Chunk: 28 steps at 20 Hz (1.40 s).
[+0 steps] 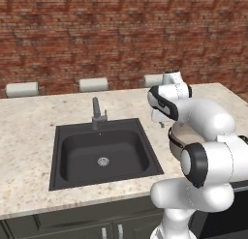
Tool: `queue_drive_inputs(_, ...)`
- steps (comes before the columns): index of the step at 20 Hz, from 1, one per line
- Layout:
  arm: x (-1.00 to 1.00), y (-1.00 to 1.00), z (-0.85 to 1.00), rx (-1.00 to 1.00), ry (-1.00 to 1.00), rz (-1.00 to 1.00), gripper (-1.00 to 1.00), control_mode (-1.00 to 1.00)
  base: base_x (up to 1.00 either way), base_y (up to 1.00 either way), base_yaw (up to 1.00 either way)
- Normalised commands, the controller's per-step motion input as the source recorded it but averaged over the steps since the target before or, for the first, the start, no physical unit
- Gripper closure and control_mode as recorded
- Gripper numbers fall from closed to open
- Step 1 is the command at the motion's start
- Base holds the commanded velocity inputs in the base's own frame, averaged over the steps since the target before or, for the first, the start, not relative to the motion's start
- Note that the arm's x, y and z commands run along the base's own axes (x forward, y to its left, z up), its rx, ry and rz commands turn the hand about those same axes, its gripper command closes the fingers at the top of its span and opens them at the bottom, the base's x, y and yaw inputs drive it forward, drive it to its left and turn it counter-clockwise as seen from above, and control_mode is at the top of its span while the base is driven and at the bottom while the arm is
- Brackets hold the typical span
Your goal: Dump the garlic from the pot into the sink. Then turn on the water and wash the garlic. Then turn off the water and put the garlic back in the pot.
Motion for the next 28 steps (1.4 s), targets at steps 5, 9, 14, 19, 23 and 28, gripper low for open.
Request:
queue_drive_inputs(5, -0.09, -0.09, -0.22, 0.0, 0.0, -0.05, -1.0, -1.0, 0.0, 0.0, 0.0)
queue_drive_inputs(9, -0.03, -0.07, -0.18, 0.0, 0.0, -0.02, -1.0, -1.0, 0.0, 0.0, 0.0)
queue_drive_inputs(14, -0.02, 0.0, -0.23, 0.0, 0.0, 0.0, -1.0, -1.0, 0.0, 0.0, 0.0)
queue_drive_inputs(19, -0.01, 0.0, -0.27, 0.0, 0.0, 0.0, -1.0, -1.0, 0.0, 0.0, 0.0)
queue_drive_inputs(23, -0.02, 0.0, -0.28, 0.0, 0.0, 0.0, -1.0, -1.0, 0.0, 0.0, 0.0)
queue_drive_inputs(28, 0.0, 0.0, -0.35, 0.0, 0.01, 0.0, -1.0, -1.0, 0.0, 0.0, 0.0)
